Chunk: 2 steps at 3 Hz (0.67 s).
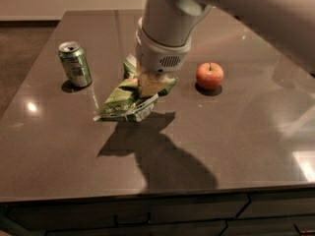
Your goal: Move green jalapeno chip bag near green can
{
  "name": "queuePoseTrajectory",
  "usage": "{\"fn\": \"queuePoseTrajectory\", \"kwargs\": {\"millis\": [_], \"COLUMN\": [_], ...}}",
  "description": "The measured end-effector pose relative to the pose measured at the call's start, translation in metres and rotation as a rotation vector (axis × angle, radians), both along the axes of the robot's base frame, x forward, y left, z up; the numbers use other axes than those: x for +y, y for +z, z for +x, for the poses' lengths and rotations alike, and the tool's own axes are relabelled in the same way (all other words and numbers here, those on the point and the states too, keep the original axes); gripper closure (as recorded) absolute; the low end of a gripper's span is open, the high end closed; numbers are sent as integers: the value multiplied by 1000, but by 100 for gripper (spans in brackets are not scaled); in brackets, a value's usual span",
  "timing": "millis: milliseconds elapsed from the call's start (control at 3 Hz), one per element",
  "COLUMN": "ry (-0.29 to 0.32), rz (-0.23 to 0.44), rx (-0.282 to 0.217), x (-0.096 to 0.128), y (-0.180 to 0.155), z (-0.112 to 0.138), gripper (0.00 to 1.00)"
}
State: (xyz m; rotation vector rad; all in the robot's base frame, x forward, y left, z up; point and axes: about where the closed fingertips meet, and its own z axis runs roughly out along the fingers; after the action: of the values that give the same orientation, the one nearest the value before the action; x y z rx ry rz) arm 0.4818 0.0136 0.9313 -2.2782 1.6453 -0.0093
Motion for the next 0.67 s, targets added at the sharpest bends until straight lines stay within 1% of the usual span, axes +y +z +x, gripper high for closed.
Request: {"fn": "queuePoseTrajectory", "kwargs": {"millis": [333, 667], "ry": [-31, -46], "rz": [30, 33], "rx": [-16, -35], "x": [21, 45], "y": [-4, -17], "z": [20, 51], "gripper": [100, 100]}}
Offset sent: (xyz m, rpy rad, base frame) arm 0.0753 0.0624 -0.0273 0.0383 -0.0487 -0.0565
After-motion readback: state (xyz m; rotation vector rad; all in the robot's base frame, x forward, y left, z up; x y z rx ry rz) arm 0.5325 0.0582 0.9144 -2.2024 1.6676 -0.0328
